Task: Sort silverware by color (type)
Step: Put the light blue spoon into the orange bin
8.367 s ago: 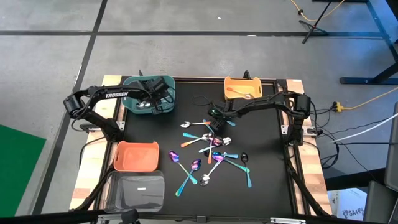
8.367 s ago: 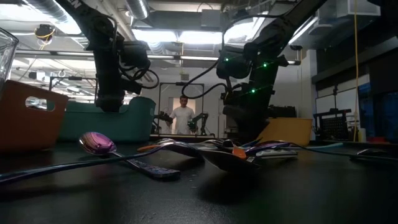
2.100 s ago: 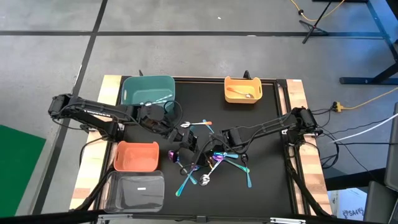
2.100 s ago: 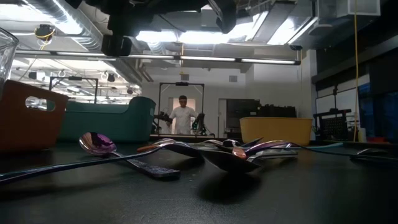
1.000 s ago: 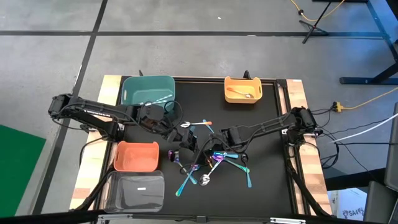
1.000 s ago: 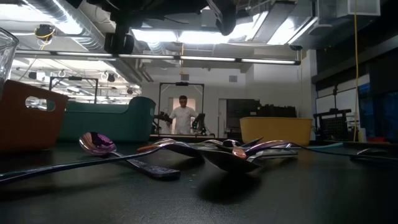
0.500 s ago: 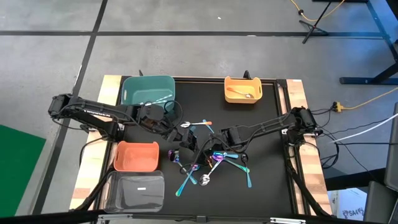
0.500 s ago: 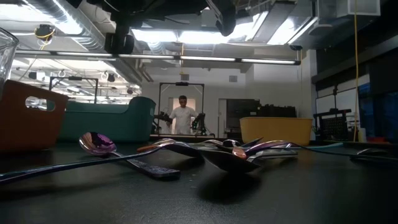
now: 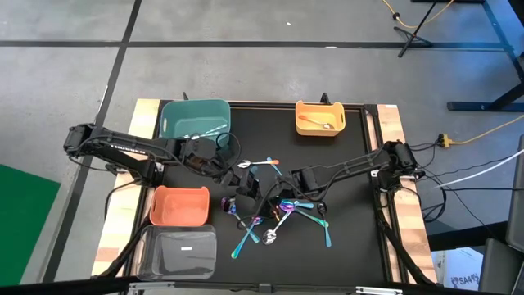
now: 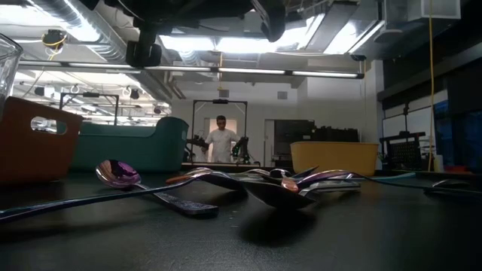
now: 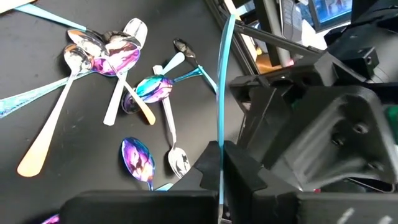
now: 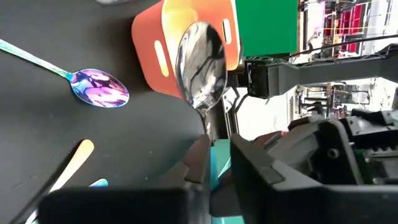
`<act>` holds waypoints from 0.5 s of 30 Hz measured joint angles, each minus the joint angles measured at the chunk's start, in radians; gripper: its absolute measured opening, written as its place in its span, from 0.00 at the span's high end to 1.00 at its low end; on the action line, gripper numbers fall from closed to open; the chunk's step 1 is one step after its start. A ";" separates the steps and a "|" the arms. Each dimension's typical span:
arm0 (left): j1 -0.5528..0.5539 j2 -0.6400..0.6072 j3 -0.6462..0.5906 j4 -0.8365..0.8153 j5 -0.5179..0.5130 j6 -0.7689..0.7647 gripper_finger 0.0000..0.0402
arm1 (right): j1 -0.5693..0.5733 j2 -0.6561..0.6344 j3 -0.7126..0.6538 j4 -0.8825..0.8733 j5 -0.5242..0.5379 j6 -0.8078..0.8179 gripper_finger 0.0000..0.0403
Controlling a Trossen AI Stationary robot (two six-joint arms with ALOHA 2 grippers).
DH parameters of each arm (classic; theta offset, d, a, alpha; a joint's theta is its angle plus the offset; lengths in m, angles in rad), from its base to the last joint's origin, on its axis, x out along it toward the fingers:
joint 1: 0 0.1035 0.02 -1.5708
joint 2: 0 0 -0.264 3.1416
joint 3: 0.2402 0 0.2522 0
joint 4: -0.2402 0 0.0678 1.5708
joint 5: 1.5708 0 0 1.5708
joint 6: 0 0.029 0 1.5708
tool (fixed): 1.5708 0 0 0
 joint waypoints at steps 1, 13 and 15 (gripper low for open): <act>0.000 0.000 0.000 0.000 -0.003 0.000 1.00 | 0.000 0.000 0.000 0.002 0.000 0.000 0.83; 0.018 0.000 0.000 0.003 -0.003 0.050 1.00 | 0.006 -0.002 0.000 -0.002 0.020 0.011 0.75; 0.031 0.000 0.000 0.004 0.003 0.053 1.00 | 0.015 -0.011 0.000 -0.009 0.055 0.012 0.75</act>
